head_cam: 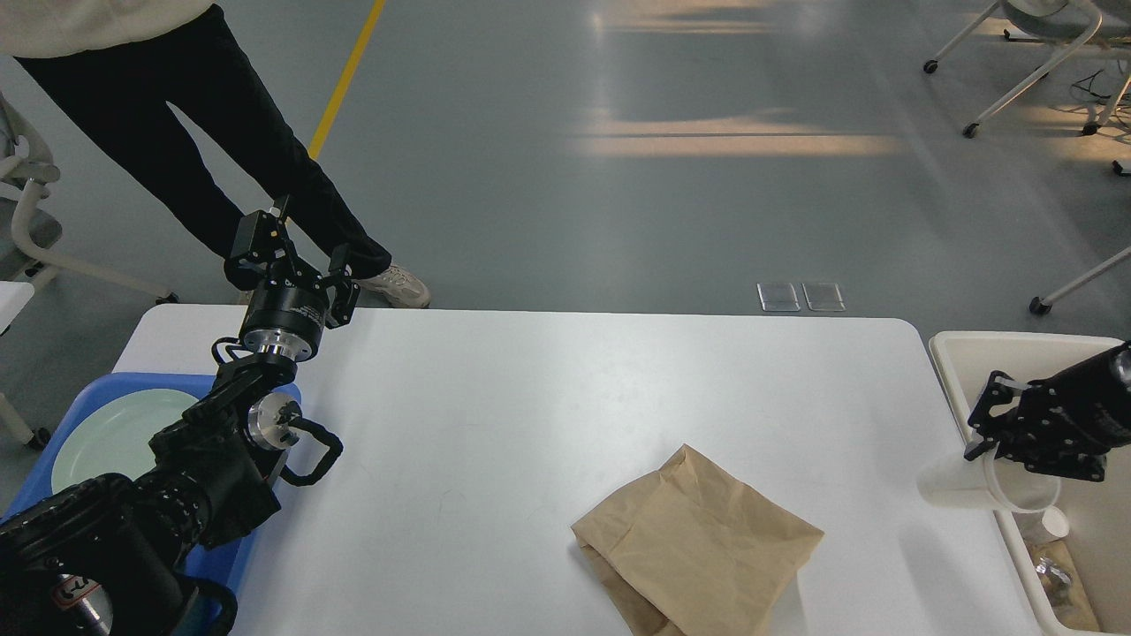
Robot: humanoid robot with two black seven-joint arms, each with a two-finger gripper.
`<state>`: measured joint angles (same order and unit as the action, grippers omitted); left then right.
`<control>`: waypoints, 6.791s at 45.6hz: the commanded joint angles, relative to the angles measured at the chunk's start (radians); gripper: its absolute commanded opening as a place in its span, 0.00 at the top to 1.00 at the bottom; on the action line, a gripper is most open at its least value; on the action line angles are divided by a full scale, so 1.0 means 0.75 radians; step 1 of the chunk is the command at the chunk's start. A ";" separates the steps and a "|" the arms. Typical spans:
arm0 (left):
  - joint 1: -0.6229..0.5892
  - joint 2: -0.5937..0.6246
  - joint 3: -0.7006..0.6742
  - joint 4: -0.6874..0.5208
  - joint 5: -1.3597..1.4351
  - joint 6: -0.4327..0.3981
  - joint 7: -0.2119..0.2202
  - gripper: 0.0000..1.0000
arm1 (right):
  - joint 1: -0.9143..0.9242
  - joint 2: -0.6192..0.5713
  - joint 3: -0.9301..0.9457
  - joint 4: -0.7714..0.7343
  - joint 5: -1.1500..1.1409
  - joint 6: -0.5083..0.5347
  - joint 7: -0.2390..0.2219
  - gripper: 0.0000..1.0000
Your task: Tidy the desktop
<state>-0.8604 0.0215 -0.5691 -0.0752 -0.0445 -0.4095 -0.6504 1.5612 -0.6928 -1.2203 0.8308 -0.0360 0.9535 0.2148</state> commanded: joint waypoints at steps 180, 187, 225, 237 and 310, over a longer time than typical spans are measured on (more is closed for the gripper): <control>0.000 0.000 0.000 0.000 0.000 0.000 0.000 0.03 | 0.655 0.674 -0.001 0.160 -0.261 -0.007 -0.016 0.00; 0.000 0.000 0.000 0.000 0.000 0.000 0.000 0.03 | 0.655 0.746 -0.003 0.195 -0.253 -0.011 -0.014 0.00; 0.000 0.000 0.000 0.000 0.000 0.000 0.000 0.03 | 0.228 0.909 0.007 0.199 -0.253 -0.050 -0.012 0.00; 0.002 0.000 0.000 0.000 0.000 0.000 0.000 0.03 | 0.123 0.911 0.028 0.175 -0.240 -0.122 -0.012 0.00; 0.002 0.000 0.000 0.000 0.000 0.000 0.000 0.03 | -0.114 0.905 0.060 0.019 -0.085 -0.198 -0.004 0.88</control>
<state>-0.8602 0.0215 -0.5691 -0.0752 -0.0445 -0.4095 -0.6504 1.4674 -0.0127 -1.1694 0.8467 -0.1021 0.8053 0.2101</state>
